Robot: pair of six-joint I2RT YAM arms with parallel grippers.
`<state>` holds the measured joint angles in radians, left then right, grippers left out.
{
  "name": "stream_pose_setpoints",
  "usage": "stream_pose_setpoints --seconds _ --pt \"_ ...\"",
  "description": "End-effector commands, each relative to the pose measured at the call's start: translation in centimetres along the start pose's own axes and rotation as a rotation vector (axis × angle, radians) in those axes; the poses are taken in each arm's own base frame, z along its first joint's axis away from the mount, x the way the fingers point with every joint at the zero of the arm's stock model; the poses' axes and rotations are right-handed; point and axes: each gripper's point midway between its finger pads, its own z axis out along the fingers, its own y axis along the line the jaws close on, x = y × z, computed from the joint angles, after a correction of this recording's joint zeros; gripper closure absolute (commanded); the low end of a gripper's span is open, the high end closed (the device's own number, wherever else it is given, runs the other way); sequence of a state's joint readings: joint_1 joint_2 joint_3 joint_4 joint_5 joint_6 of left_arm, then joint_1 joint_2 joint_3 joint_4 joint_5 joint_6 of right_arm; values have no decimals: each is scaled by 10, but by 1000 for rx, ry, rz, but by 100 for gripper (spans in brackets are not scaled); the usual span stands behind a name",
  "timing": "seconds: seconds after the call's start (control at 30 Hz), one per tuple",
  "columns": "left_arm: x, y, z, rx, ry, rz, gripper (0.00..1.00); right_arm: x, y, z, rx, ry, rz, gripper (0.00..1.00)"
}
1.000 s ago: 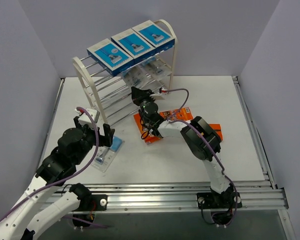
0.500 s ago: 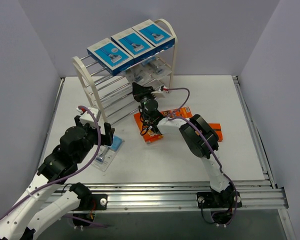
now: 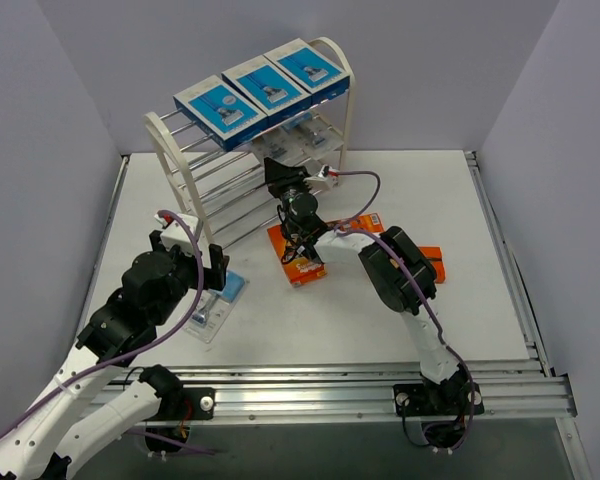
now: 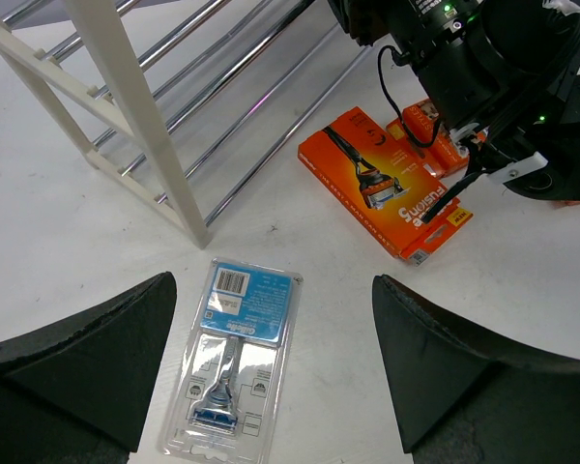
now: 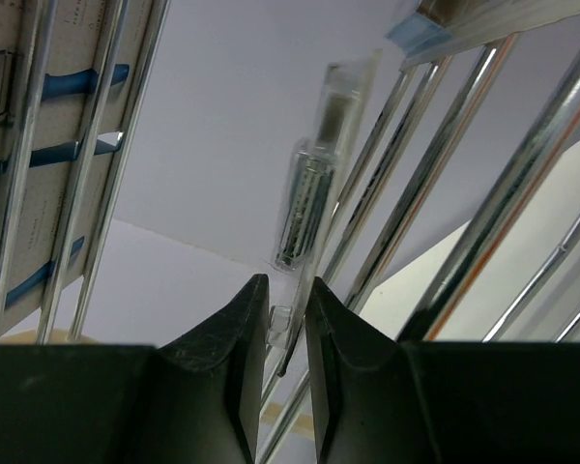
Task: Place and organize the shaving razors onto the shelf
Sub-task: Place the shaving razor onto shelf
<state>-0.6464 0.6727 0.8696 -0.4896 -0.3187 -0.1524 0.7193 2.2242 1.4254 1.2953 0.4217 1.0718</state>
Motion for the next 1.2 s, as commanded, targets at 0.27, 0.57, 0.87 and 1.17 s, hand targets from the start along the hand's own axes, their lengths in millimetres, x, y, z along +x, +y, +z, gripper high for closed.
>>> stream_pose_setpoints --seconds 0.27,0.57,0.87,1.17 --pt "-9 0 -1 -4 -33 -1 9 -7 45 15 -154 -18 115 78" --pt "-9 0 -1 0 -36 -2 9 -7 42 10 -152 -9 125 64" --pt "-9 0 -2 -2 -37 -3 9 -11 35 5 -75 33 88 52" --pt "-9 2 -2 -11 -37 -6 9 -12 28 2 35 116 17 50"
